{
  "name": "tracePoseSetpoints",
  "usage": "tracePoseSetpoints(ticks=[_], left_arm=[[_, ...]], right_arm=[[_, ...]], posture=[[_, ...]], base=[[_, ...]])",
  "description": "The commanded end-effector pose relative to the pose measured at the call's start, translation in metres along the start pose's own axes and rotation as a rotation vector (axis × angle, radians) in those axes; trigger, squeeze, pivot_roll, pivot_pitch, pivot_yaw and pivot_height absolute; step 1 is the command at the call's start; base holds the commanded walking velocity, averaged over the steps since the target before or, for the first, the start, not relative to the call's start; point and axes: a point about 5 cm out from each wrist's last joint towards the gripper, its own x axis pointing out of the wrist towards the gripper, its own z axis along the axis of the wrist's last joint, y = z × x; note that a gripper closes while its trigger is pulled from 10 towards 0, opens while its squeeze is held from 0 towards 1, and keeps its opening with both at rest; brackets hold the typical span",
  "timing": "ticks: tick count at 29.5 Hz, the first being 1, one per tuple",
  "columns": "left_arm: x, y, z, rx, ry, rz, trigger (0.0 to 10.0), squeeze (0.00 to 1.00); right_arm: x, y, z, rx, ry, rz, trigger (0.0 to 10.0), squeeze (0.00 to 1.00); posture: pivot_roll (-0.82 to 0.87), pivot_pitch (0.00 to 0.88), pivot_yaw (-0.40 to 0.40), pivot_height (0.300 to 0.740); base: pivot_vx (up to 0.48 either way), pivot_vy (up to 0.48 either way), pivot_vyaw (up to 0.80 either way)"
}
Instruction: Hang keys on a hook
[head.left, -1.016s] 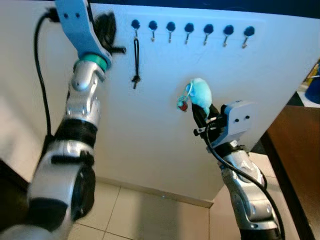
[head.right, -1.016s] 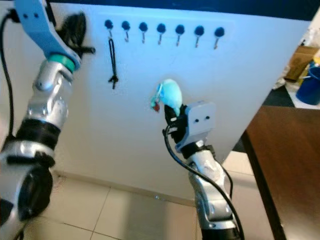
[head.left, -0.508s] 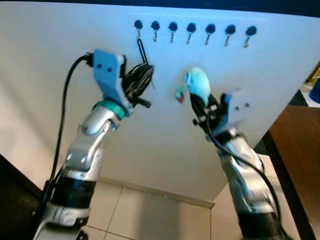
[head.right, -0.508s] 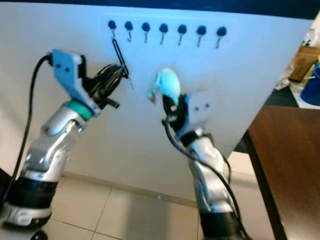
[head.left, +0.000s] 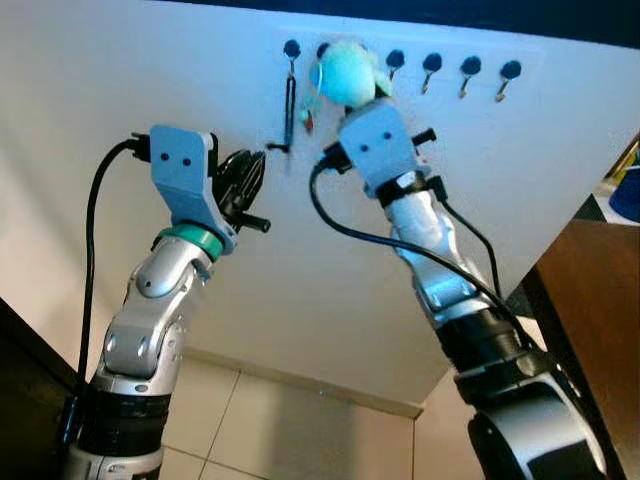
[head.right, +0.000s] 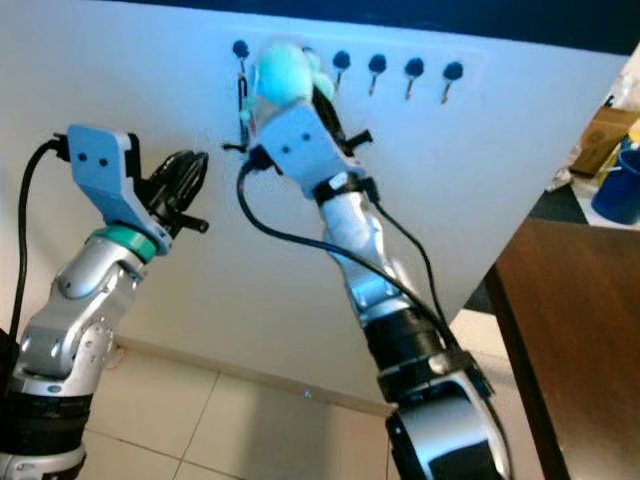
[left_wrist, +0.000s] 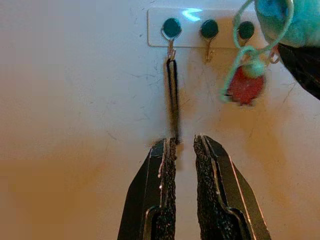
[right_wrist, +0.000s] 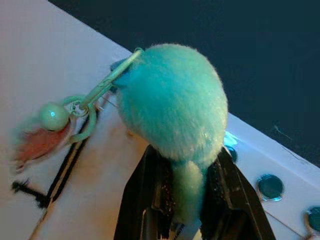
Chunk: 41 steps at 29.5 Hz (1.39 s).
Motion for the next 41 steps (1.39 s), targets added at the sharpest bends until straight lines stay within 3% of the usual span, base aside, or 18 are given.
tracePoseSetpoints(ticks=[1, 3, 10, 19, 24, 26, 28, 31, 39, 41], left_arm=[[-0.001, -0.004, 0.002, 0.000, -0.001, -0.013, 10.0, 0.00], [-0.003, -0.006, 0.002, 0.000, 0.009, -0.015, 10.0, 0.00], [-0.005, -0.006, 0.002, -0.002, 0.018, -0.010, 10.0, 0.00], [-0.005, -0.008, 0.001, -0.008, 0.029, -0.012, 10.0, 0.00], [-0.006, -0.008, 0.001, -0.012, 0.033, -0.009, 10.0, 0.00], [-0.006, -0.007, 0.001, -0.016, 0.037, -0.004, 10.0, 0.00], [-0.007, -0.006, 0.001, -0.018, 0.039, -0.001, 10.0, 0.00], [-0.007, -0.005, 0.001, -0.020, 0.042, 0.003, 10.0, 0.00], [-0.006, -0.005, 0.000, -0.021, 0.045, 0.002, 10.0, 0.00], [-0.006, -0.005, 0.000, -0.021, 0.047, 0.000, 10.0, 0.00]], right_arm=[[0.003, 0.001, -0.002, -0.034, 0.015, -0.043, 10.0, 0.00], [0.006, 0.003, -0.003, -0.115, 0.005, -0.083, 10.0, 0.00], [0.012, 0.004, -0.004, -0.250, -0.021, -0.101, 10.0, 0.00], [0.022, 0.015, -0.007, -0.363, -0.019, -0.006, 10.0, 0.00], [0.021, 0.025, -0.010, -0.485, -0.031, 0.079, 10.0, 0.00], [0.018, 0.030, -0.019, -0.548, 0.018, 0.141, 10.0, 0.00], [0.016, 0.029, -0.025, -0.532, 0.063, 0.151, 10.0, 0.00], [0.011, 0.023, -0.039, -0.397, 0.195, 0.137, 10.0, 0.00], [0.006, 0.017, -0.046, -0.350, 0.214, 0.101, 10.0, 0.00], [0.002, 0.018, -0.049, -0.299, 0.227, 0.090, 10.0, 0.00]], posture=[[0.07, 0.085, 0.077, 0.740], [0.07, 0.085, 0.077, 0.740], [0.08, 0.092, 0.078, 0.740], [0.08, 0.092, 0.081, 0.740], [0.09, 0.093, 0.081, 0.740], [0.09, 0.094, 0.081, 0.740], [0.09, 0.096, 0.081, 0.740], [0.08, 0.097, 0.083, 0.740], [0.08, 0.098, 0.087, 0.740], [0.08, 0.098, 0.088, 0.740]], base=[[0.000, 0.000, 0.00], [0.000, 0.000, 0.00], [0.000, 0.000, 0.00], [0.000, 0.000, 0.00], [0.000, 0.000, 0.00], [0.000, 0.000, 0.00], [0.000, 0.000, 0.00], [0.000, 0.000, 0.00], [0.000, 0.000, 0.00], [0.000, 0.000, 0.00]])
